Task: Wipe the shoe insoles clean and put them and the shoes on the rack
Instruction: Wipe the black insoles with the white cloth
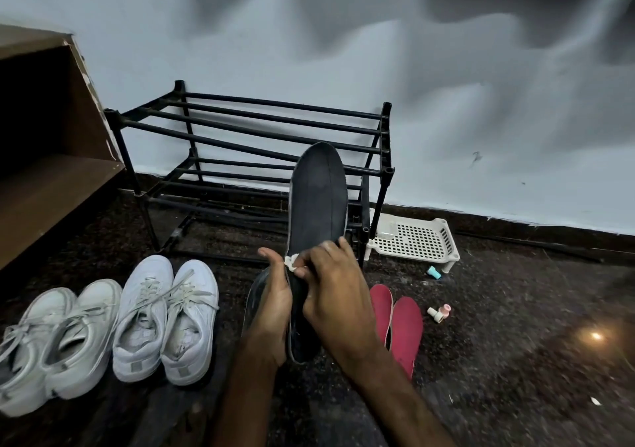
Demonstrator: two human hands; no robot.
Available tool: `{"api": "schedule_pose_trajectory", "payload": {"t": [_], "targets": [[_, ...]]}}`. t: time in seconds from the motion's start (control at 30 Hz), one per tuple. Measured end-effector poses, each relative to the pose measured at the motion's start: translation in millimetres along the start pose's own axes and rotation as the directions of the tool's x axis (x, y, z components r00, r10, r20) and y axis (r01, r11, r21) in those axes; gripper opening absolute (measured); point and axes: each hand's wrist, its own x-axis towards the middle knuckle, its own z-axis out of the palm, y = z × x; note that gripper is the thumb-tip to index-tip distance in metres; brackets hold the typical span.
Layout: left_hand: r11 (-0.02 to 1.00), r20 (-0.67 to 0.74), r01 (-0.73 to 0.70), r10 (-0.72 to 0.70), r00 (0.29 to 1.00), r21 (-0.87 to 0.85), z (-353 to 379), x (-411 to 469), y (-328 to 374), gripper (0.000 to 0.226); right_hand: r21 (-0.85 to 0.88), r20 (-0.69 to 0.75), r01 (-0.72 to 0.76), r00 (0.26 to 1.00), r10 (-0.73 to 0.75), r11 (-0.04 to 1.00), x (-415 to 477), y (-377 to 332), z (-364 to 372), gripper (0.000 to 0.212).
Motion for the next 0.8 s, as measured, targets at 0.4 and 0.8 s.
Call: {"api": "schedule_pose_trajectory", "payload": {"t": [0.4, 0.8], "targets": [[0.993, 0.066, 0.069, -0.063, 0.996, -0.093, -3, 1, 5, 0.101, 0.1, 0.07, 0.037, 0.997, -0.044, 0.994, -3, -2, 4, 0.015], [0.958, -0.155, 0.064, -0.111, 0.982, -0.28, -23, 11, -8, 0.049, 0.197, 0.166, -0.231, 0.966, 0.2, 0.953, -35, 14, 30, 0.012]]}}
